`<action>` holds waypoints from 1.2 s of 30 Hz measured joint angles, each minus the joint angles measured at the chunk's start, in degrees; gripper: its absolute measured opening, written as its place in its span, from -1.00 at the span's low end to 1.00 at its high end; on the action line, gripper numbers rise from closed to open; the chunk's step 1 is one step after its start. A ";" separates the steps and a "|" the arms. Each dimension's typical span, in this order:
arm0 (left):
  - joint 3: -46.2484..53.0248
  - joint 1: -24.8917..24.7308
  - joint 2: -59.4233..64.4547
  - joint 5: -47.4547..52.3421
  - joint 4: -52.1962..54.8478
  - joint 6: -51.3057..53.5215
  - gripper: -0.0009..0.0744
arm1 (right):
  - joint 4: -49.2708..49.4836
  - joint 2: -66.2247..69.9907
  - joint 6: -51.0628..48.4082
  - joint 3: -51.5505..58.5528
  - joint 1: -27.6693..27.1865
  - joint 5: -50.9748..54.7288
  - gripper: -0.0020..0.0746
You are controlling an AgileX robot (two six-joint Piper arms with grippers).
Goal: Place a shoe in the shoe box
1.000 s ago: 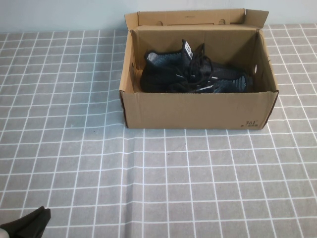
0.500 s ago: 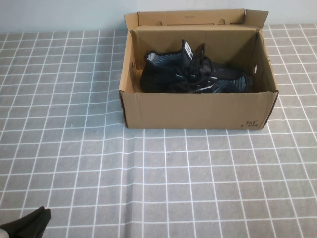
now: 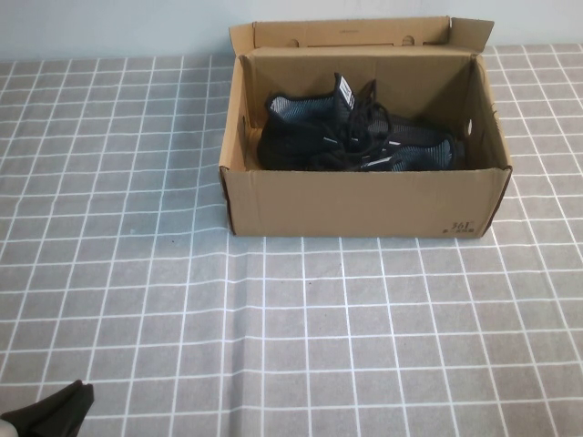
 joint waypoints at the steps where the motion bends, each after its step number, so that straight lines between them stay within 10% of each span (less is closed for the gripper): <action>1: 0.00 0.00 0.00 0.10 0.00 0.00 -0.98 | -0.01 0.00 0.00 0.00 0.00 -0.34 -0.99; 36: 0.00 0.00 0.00 0.10 0.00 0.00 -0.97 | -15.08 0.00 12.14 0.00 0.00 17.34 -0.99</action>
